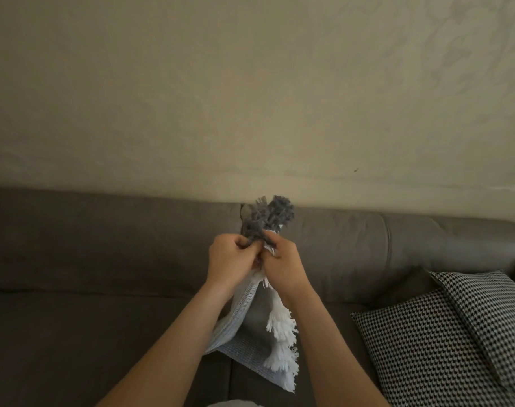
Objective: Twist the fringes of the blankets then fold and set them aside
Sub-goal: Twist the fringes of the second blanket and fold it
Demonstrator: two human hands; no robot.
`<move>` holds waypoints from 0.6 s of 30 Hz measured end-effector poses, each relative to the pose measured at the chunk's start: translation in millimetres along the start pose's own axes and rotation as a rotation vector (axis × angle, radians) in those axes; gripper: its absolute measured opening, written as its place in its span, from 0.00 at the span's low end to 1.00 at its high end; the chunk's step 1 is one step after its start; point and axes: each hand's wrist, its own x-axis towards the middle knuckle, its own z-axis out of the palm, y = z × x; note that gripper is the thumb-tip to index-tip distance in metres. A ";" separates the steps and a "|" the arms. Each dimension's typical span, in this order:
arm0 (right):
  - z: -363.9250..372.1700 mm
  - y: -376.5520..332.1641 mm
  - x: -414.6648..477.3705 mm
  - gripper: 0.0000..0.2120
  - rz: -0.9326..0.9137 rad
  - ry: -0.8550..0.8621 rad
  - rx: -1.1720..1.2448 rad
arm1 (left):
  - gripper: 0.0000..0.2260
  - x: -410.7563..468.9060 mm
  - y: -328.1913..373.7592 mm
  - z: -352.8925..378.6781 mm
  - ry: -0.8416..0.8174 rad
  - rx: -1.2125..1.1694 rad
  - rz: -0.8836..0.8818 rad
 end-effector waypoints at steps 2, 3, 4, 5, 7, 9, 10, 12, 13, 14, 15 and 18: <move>-0.8 2.6 -2.4 0.19 -0.045 -0.063 0.020 | 0.14 0.0 4.9 -0.5 0.003 -0.132 -0.123; -1.0 2.8 -3.5 0.18 -0.083 -0.090 0.010 | 0.14 0.6 7.0 -0.1 0.011 -0.187 -0.173; -1.9 2.0 -6.0 0.18 -0.117 -0.102 -0.004 | 0.13 0.5 9.1 -0.6 0.008 -0.210 -0.209; -3.4 2.1 -6.7 0.19 -0.145 -0.099 -0.016 | 0.11 0.0 12.6 -0.8 -0.005 -0.218 -0.227; -7.7 3.7 -2.4 0.17 -0.181 -0.063 -0.039 | 0.11 -1.1 20.3 -2.8 -0.045 -0.246 -0.235; -14.8 4.4 2.7 0.17 -0.210 -0.027 -0.073 | 0.13 -2.1 27.7 -8.1 -0.104 -0.302 -0.246; -18.5 1.5 5.1 0.20 -0.217 -0.011 -0.080 | 0.14 -2.1 31.6 -12.2 -0.140 -0.309 -0.242; -25.5 -7.9 9.4 0.26 -0.241 0.006 -0.049 | 0.13 0.6 37.8 -20.3 -0.162 -0.273 -0.185; -28.2 -13.9 10.8 0.26 -0.253 0.014 -0.017 | 0.11 4.3 38.8 -23.0 -0.120 -0.254 -0.152; -29.9 -23.2 11.7 0.27 -0.269 0.025 0.019 | 0.09 9.7 40.2 -25.4 -0.045 -0.232 -0.126; -31.0 -32.5 12.5 0.27 -0.287 0.039 0.058 | 0.08 17.7 40.0 -26.6 0.034 -0.212 -0.106; -34.5 -68.8 13.2 0.24 -0.353 0.118 0.162 | 0.21 43.4 49.0 -30.9 0.124 -0.262 -0.117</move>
